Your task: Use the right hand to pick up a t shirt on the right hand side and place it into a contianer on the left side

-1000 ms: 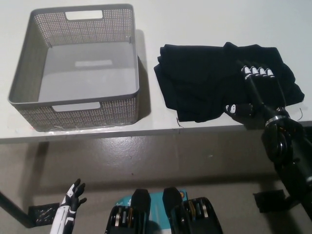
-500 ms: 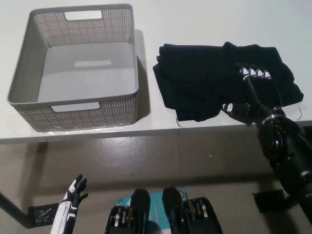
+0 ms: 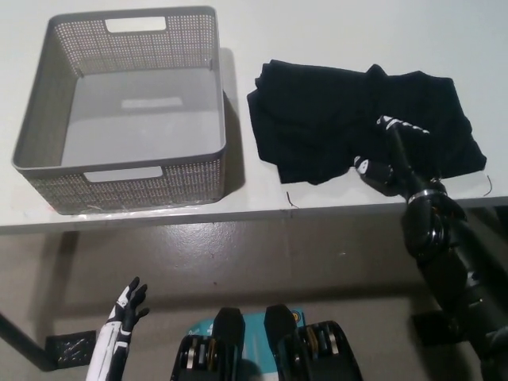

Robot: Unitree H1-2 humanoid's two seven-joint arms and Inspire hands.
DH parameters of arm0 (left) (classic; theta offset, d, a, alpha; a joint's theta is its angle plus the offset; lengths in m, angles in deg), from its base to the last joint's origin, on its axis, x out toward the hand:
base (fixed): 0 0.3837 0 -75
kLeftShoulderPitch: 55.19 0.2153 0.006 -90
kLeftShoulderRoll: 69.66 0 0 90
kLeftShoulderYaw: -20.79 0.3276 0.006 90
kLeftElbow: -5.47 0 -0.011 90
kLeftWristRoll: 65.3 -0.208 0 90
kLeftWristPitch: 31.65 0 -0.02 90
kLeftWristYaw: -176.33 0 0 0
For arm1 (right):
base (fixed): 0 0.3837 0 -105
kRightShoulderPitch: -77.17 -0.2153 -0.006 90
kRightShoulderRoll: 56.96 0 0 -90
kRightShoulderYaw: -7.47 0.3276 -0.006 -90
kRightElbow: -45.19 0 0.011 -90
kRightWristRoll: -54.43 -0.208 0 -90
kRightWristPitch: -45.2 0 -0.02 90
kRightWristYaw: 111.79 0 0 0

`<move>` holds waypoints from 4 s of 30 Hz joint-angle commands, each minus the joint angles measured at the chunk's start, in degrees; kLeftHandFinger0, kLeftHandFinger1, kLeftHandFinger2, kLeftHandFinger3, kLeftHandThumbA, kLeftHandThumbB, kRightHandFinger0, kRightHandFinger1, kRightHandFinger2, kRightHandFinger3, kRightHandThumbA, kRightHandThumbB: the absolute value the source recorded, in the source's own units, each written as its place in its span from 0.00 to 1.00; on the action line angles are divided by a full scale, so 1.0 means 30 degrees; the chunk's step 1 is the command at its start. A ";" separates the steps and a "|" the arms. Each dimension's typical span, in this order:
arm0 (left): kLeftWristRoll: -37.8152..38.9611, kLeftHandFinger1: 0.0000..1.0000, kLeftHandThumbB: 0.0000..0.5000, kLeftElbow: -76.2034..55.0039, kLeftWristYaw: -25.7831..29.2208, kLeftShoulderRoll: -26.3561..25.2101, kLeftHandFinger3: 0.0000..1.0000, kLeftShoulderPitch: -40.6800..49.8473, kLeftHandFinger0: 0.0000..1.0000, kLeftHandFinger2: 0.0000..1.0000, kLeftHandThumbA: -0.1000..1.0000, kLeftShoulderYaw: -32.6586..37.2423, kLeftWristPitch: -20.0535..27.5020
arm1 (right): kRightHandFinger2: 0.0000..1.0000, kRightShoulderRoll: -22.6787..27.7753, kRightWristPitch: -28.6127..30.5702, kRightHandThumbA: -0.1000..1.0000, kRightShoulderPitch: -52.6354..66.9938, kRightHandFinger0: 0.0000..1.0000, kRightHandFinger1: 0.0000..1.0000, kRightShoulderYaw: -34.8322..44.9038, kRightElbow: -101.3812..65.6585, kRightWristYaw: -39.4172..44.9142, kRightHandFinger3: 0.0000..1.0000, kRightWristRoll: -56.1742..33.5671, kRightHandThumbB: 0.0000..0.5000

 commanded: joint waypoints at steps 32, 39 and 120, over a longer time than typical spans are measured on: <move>0.0258 1.00 0.52 -0.0311 -0.0414 0.0038 1.00 0.0974 0.97 1.00 1.00 0.0208 0.0595 | 0.44 -0.2052 0.0495 0.00 -0.2653 0.00 0.05 0.6131 -0.5681 -0.1364 0.45 -0.8329 0.26; 0.0125 1.00 0.49 -0.0428 -0.0408 0.0101 1.00 0.1272 0.95 1.00 1.00 0.0333 0.0595 | 0.38 -0.2493 -0.2619 0.00 -0.4517 0.00 0.00 0.7760 -0.8204 -0.1521 0.43 -1.0016 0.22; -0.1404 1.00 0.56 -0.0067 -0.0263 0.1590 1.00 0.2631 0.91 1.00 1.00 0.2684 0.0595 | 1.00 -0.2011 -0.2691 1.00 -0.5705 1.00 1.00 -0.3662 -1.1659 0.7674 1.00 -0.5156 1.00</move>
